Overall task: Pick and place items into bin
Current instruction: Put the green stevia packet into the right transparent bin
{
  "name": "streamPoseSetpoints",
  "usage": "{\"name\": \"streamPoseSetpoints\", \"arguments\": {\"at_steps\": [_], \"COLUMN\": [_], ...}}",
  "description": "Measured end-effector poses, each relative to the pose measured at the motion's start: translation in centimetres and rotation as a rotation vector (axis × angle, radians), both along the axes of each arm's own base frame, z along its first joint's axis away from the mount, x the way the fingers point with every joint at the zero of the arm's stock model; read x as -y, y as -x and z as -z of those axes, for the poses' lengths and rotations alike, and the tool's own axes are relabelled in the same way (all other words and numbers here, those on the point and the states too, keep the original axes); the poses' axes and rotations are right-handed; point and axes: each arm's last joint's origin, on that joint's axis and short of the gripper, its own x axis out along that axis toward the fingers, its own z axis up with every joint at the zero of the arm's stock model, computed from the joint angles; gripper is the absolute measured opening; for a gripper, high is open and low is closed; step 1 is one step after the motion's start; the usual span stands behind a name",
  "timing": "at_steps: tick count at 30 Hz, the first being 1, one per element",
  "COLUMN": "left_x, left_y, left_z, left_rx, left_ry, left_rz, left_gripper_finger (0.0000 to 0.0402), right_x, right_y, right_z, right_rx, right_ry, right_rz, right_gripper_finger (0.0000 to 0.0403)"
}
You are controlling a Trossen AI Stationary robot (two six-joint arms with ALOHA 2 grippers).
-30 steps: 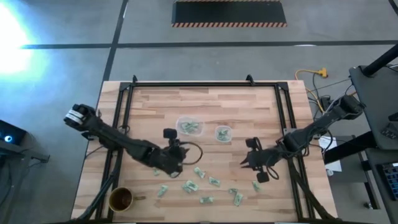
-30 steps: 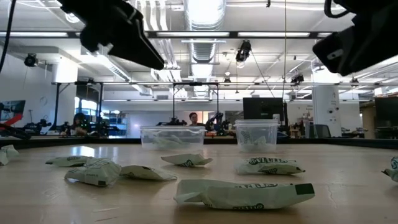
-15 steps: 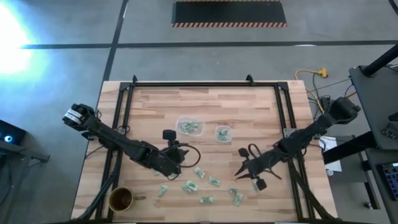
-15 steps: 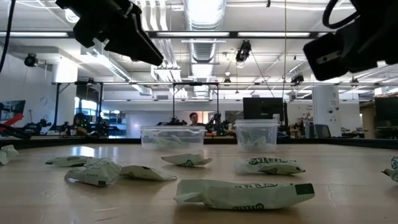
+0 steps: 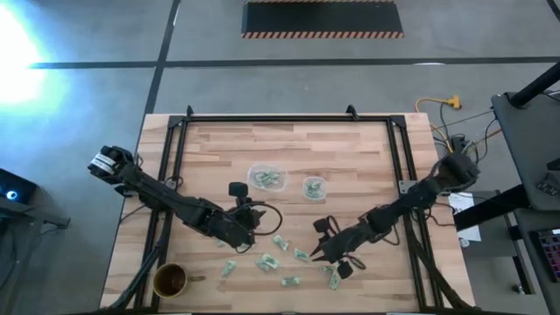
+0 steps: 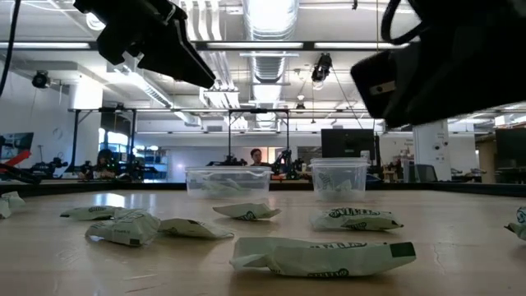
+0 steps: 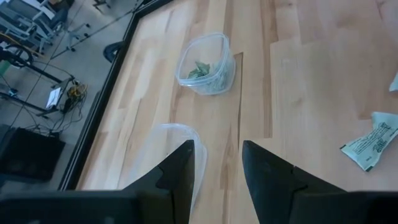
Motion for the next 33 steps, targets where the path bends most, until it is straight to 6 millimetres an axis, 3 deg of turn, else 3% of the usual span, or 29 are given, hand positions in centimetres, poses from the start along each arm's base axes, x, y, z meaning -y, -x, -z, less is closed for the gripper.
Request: {"name": "streamPoseSetpoints", "arguments": {"at_steps": [7, 18, 26, 33], "left_x": [0.0, 0.0, 0.0, 0.0], "left_y": [0.0, 0.1, 0.1, 0.1], "left_z": [0.0, 0.1, 0.1, 0.1], "left_rx": [-0.004, -0.009, -0.009, -0.009], "left_ry": [-0.001, -0.003, -0.003, -0.003], "left_rz": [0.0, -0.001, -0.001, -0.001], "left_gripper_finger": [0.0118, 0.0118, 0.0118, 0.0118], "right_x": [0.1, 0.6, 0.6, 0.8], "right_y": [-1.4, -1.9, -2.7, -2.6], "right_z": [1.6, 2.5, 3.6, 3.3], "right_rx": [-0.075, -0.136, -0.171, -0.184], "right_ry": [0.033, 0.009, 0.02, 0.031], "right_rz": [0.029, 0.09, 0.1, 0.109], "right_gripper_finger": [0.0108, 0.0172, 0.0185, 0.0165]}}
